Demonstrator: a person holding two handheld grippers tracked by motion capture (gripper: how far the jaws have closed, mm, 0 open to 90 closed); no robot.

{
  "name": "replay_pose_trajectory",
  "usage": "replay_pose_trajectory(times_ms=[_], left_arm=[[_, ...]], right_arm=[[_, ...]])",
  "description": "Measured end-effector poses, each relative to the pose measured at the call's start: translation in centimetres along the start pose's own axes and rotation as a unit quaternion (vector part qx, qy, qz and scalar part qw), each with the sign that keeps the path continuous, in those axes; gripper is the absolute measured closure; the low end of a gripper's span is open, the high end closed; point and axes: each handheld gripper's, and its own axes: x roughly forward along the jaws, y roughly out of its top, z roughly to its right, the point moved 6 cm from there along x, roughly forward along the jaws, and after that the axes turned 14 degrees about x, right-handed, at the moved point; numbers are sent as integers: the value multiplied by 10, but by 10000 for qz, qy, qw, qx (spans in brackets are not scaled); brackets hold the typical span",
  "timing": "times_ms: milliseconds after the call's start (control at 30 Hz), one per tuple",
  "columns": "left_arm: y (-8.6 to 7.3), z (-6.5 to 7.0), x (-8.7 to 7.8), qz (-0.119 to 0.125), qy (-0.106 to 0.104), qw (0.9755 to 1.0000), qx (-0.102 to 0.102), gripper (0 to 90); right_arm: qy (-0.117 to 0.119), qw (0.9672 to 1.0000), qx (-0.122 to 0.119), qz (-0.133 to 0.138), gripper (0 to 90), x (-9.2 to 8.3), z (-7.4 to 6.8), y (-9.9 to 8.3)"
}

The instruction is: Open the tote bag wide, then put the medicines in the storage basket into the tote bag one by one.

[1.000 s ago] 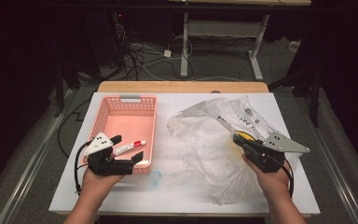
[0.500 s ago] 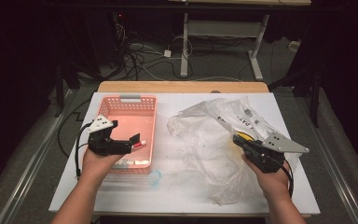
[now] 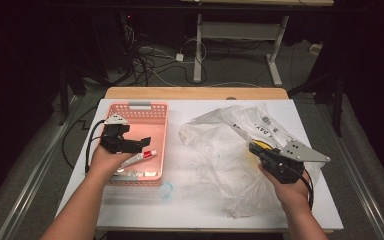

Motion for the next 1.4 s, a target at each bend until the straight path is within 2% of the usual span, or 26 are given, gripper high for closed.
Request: replay_pose_trajectory(times_ms=[67,167,267,367,467,533,633,733,867,967,1133,1167,1200,1300,1400], left_arm=[[-1,-2,3,-155,-43,9999,-43,19],[-4,-2,7,-453,-96,9989,6,23],[-8,-1,11,-605,-306,9977,-33,24],[-11,-1,15,-810,-351,9961,4,27],[-15,-1,20,-1055,-465,9933,17,32],[-17,0,24,-1285,-494,9904,147,64],[-20,1,27,-1591,-587,9853,181,73],[-23,1,28,-1868,-636,9798,315,88],[-30,0,29,-2134,-829,9732,198,144],[-34,3,31,-2304,-928,9683,253,191],[-38,9,35,-2527,-963,9609,591,327],[-39,10,36,-2607,-978,9581,665,361],[-39,10,37,-2638,-951,9570,739,382],[-39,8,36,-2652,-887,9568,797,455],[-40,4,35,-2637,-905,9577,710,526]], right_arm=[[-1,10000,18,-18,900,2,0,-1],[16,10000,-2,-21,900,2,-1,-1],[-25,10000,-56,-18,900,0,-1,-1],[-14,10000,-20,11,900,0,-1,0],[-12,10000,-12,-10,900,2,0,-1],[-9,10000,26,-53,900,5,1,-2],[-98,9999,42,-62,900,7,1,0],[-108,9999,-8,-34,900,8,1,3],[-90,9999,-28,-76,900,9,-1,0],[-65,9999,-72,-118,900,10,-4,-2],[-18,10000,-6,-87,900,8,-3,-2],[-30,10000,18,-93,900,8,-3,-2],[-32,10000,18,-86,900,8,-3,-2],[-28,10000,5,-71,900,7,-2,-1],[-34,10000,13,-62,900,6,-2,0]])
